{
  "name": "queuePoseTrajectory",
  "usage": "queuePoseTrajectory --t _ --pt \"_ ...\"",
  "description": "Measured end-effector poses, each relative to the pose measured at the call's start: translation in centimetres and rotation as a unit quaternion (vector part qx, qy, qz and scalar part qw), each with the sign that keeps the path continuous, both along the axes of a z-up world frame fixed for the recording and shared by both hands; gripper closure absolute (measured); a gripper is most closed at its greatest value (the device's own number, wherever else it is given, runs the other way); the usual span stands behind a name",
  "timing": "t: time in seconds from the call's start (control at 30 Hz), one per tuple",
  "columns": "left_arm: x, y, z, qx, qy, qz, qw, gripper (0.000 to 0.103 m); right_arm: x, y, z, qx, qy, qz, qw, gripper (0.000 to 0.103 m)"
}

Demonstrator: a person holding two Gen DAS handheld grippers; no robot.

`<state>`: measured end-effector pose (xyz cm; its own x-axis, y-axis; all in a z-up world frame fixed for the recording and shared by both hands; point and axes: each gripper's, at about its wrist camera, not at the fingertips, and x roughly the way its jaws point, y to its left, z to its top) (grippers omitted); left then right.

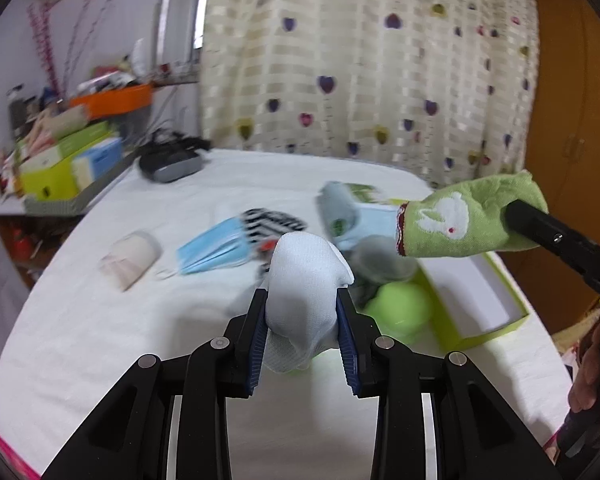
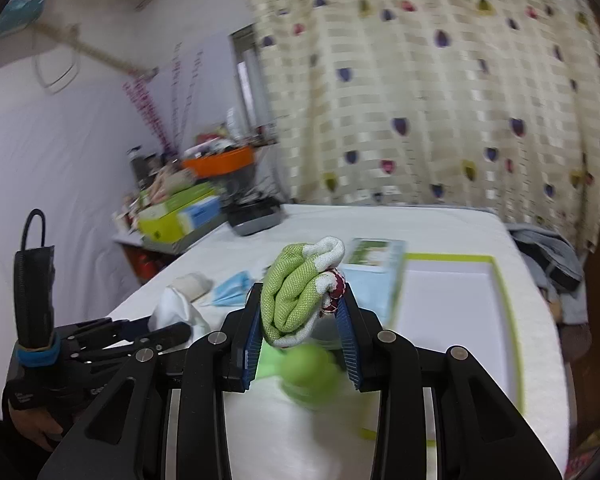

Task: Organize soft objects
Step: 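Carry the white sock and green mitten with both grippers to the white box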

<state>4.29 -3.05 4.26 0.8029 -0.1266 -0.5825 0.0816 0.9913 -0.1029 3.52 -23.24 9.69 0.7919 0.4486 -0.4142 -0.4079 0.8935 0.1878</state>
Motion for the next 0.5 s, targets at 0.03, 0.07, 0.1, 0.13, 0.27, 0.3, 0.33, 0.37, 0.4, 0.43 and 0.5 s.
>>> queuePoseTrajectory --t 0.03,0.07,0.1,0.13,0.27,0.3,0.33,0.37,0.4,0.43,0.5 --pt "0.1 -0.6 0.1 0.001 -0.002 -0.006 1.0 0.072 0.0 -0.9 0.0 0.004 0.001 -0.01 1.0 0.067" --pt "0.4 -1.4 0.3 0.001 -0.004 -0.014 0.9999 0.072 0.1 -1.9 -0.1 0.009 0.003 -0.021 1.0 0.067" --pt "0.6 -2.3 0.5 0.001 -0.005 -0.023 0.9997 0.072 0.2 -2.8 -0.2 0.012 0.005 -0.031 0.999 0.067" --pt "0.9 -3.1 0.6 0.002 -0.006 -0.032 0.9995 0.072 0.3 -3.5 -0.3 0.014 0.006 -0.038 0.999 0.067" --pt "1.8 -6.1 1.1 0.004 -0.01 -0.061 0.9981 0.072 0.8 -6.8 -1.1 0.026 0.019 -0.077 0.997 0.067" --pt "2.1 -6.9 1.2 0.004 -0.01 -0.069 0.9976 0.072 1.1 -7.7 -1.5 0.029 0.025 -0.088 0.995 0.067" --pt "2.3 -7.6 1.2 0.004 -0.011 -0.076 0.997 0.072 1.4 -8.6 -1.9 0.032 0.033 -0.1 0.994 0.067" --pt "2.6 -8.4 1.2 0.004 -0.011 -0.083 0.9964 0.072 1.6 -9.2 -2.2 0.031 0.037 -0.106 0.993 0.067" --pt "2.9 -8.9 1.2 0.003 -0.01 -0.089 0.996 0.072 2.1 -9.8 -2.7 0.029 0.046 -0.115 0.992 0.067" --pt "3.2 -9.5 1.1 0.001 -0.006 -0.094 0.9955 0.072 2.5 -10.2 -3.2 0.028 0.053 -0.119 0.991 0.067" --pt "4.1 -10.7 0.7 0.0 0.0 -0.107 0.9942 0.072 3.1 -10.6 -4.0 0.026 0.066 -0.122 0.99 0.067"
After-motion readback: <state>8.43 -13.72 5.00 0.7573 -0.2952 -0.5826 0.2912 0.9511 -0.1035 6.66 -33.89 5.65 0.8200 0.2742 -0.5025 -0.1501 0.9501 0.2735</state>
